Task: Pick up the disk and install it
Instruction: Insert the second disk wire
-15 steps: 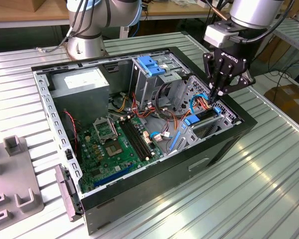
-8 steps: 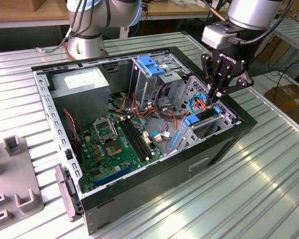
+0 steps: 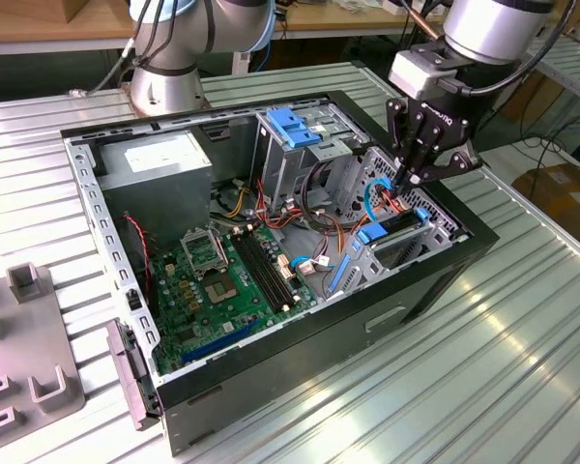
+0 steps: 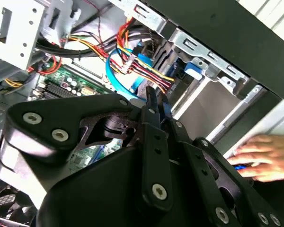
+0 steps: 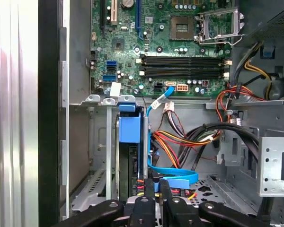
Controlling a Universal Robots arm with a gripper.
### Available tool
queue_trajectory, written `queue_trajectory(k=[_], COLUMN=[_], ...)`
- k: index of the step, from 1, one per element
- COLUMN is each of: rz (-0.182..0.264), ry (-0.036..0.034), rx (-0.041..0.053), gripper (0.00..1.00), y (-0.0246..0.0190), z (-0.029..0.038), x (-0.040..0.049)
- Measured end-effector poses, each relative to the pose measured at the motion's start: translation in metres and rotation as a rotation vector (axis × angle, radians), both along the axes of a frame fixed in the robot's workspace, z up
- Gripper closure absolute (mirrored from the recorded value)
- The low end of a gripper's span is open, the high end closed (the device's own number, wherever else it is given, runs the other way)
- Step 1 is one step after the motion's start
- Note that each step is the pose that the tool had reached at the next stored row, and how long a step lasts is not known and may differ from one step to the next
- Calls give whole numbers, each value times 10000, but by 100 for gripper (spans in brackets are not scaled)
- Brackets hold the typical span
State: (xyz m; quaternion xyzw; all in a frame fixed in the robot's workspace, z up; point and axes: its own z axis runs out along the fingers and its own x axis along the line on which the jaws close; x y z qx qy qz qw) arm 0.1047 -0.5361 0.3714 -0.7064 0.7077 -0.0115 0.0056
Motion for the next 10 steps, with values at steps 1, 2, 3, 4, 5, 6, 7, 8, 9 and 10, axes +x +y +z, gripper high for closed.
queue_trajectory(k=[1,2,3,4,5,6,7,8,9,10], rz=[0,1,0,0,0,1,0,-1,0,1], ry=[-1,-11,-21,-38,-89,-158,-210,-274,-311,-320], rx=[0,1,1,3,13,19,26,27,27,27], gripper=[84,84,84,84,84,84,84,84,84,84], y=[-13,-34,-52,-74,-102,-121,-126,-129,-133,-134], z=[-1,-6,-10,-13,-21,-28,-34,-42,-53,-63], x=[-1,-5,-9,-14,-28,-47,-59,-69,-71,-71])
